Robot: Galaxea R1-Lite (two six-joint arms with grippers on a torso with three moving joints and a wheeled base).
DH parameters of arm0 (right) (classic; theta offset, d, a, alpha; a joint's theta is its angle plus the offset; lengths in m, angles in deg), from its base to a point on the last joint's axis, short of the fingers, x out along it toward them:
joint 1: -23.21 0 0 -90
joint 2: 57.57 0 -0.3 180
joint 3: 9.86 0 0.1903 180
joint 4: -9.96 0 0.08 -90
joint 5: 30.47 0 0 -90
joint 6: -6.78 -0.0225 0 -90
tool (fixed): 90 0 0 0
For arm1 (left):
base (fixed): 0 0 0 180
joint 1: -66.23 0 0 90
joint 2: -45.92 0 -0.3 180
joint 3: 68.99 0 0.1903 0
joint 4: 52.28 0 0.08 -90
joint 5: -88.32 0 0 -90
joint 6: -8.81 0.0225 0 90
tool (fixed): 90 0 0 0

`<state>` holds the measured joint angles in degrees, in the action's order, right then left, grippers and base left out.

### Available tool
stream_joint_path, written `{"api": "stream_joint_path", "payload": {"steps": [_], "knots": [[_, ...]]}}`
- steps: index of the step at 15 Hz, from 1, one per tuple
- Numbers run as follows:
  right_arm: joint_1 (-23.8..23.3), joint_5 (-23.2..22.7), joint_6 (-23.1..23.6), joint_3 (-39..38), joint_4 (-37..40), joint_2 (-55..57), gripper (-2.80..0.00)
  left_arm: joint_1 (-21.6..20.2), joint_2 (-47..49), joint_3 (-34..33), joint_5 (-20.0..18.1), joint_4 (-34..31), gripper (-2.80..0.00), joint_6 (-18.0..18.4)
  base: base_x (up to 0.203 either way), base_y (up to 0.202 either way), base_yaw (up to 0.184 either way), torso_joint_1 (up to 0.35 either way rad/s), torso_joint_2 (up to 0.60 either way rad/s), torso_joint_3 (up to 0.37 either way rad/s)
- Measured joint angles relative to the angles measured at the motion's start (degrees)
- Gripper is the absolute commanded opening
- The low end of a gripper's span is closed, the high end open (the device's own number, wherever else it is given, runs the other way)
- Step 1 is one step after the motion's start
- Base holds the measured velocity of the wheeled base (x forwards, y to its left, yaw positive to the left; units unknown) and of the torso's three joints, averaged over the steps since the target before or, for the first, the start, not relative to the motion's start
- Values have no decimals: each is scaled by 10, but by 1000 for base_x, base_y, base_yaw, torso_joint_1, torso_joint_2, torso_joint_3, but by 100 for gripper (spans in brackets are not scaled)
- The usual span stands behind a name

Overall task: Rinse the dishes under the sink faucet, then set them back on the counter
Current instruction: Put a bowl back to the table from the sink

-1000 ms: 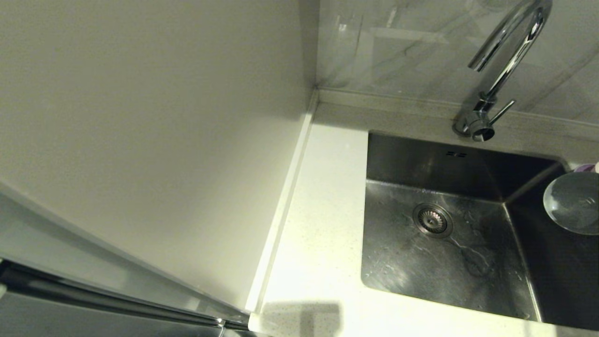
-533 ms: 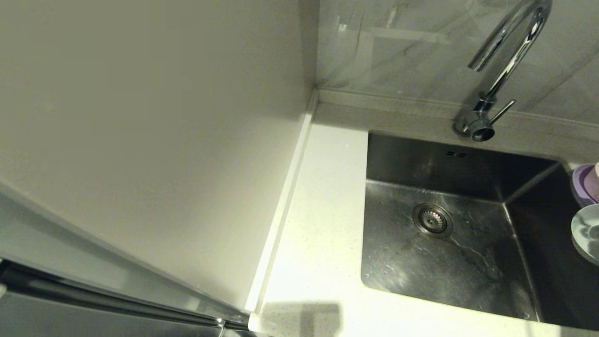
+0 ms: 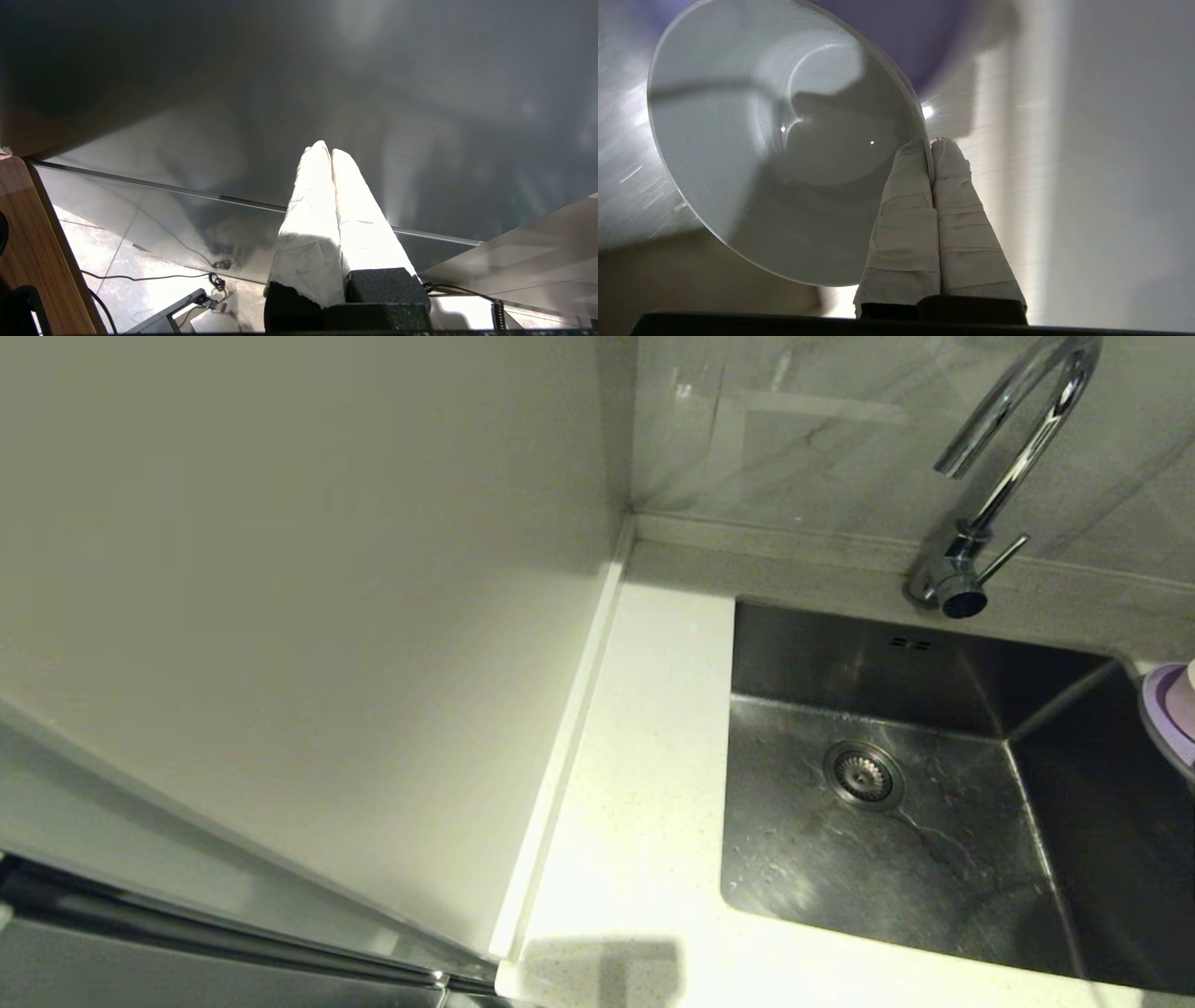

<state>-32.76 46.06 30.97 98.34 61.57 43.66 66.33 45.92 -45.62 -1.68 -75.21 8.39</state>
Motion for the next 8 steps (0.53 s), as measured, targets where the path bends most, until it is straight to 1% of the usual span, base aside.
{"api": "stream_joint_path", "payload": {"steps": [1, 2, 5, 8], "knots": [[-18, 1, 7, 10, -8, 10, -280, 0, 0, 0, 0, 0, -280, 0, 0, 0, 0, 0, 0, 0], [-37, -1, 24, 15, -10, 17, -280, 0, 0, 0, 0, 0, -280, 0, 0, 0, 0, 0, 0, 0], [-86, -6, 85, 15, -9, 29, -280, 0, 0, 0, 0, 0, -280, 0, 0, 0, 0, 0, 0, 0], [-107, -6, 107, 13, -9, 35, -280, 0, 0, 0, 0, 0, -280, 0, 0, 0, 0, 0, 0, 0]]}}
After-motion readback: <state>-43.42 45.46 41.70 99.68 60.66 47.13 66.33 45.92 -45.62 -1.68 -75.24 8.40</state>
